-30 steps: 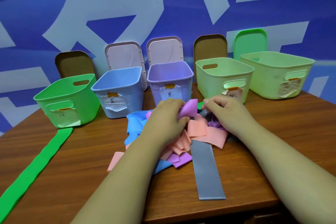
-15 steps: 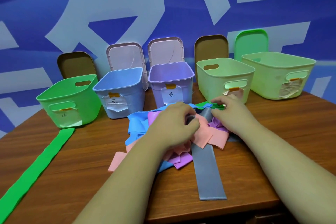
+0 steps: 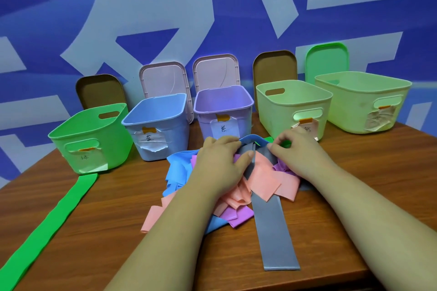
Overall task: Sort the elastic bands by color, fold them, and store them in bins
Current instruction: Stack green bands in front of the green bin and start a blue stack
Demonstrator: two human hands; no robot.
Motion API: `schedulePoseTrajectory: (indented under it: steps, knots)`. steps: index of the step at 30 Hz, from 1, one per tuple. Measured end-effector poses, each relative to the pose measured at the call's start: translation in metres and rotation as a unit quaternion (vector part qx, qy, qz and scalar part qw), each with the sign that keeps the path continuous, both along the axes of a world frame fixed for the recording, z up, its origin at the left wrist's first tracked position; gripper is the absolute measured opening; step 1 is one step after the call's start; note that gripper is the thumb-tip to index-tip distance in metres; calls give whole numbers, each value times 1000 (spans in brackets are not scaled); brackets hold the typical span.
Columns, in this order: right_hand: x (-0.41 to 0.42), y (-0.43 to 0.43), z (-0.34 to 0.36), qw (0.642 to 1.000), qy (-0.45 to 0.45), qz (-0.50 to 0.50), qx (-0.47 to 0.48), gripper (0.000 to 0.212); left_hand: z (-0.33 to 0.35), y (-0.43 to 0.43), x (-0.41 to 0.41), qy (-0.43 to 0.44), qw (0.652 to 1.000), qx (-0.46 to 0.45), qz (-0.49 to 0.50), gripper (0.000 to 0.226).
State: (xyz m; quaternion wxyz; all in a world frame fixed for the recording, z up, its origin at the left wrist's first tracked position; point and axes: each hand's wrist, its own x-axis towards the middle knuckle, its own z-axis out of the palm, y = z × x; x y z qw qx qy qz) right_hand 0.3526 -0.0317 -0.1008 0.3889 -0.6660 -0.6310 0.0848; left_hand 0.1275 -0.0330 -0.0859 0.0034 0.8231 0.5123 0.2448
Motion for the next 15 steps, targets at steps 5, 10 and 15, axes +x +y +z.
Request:
schedulePoseTrajectory:
  steps: [5,10,15]
  knots:
    - [-4,3,0,999,17,6,44,37,11,-9,6,-149,982,66,-99,46]
    - [-5,-8,7,997,4,51,57,58,19,-14,3,-163,970,135,-121,43]
    - [-11,-13,7,982,-36,106,155,12,16,-12,2,-146,978,126,-77,47]
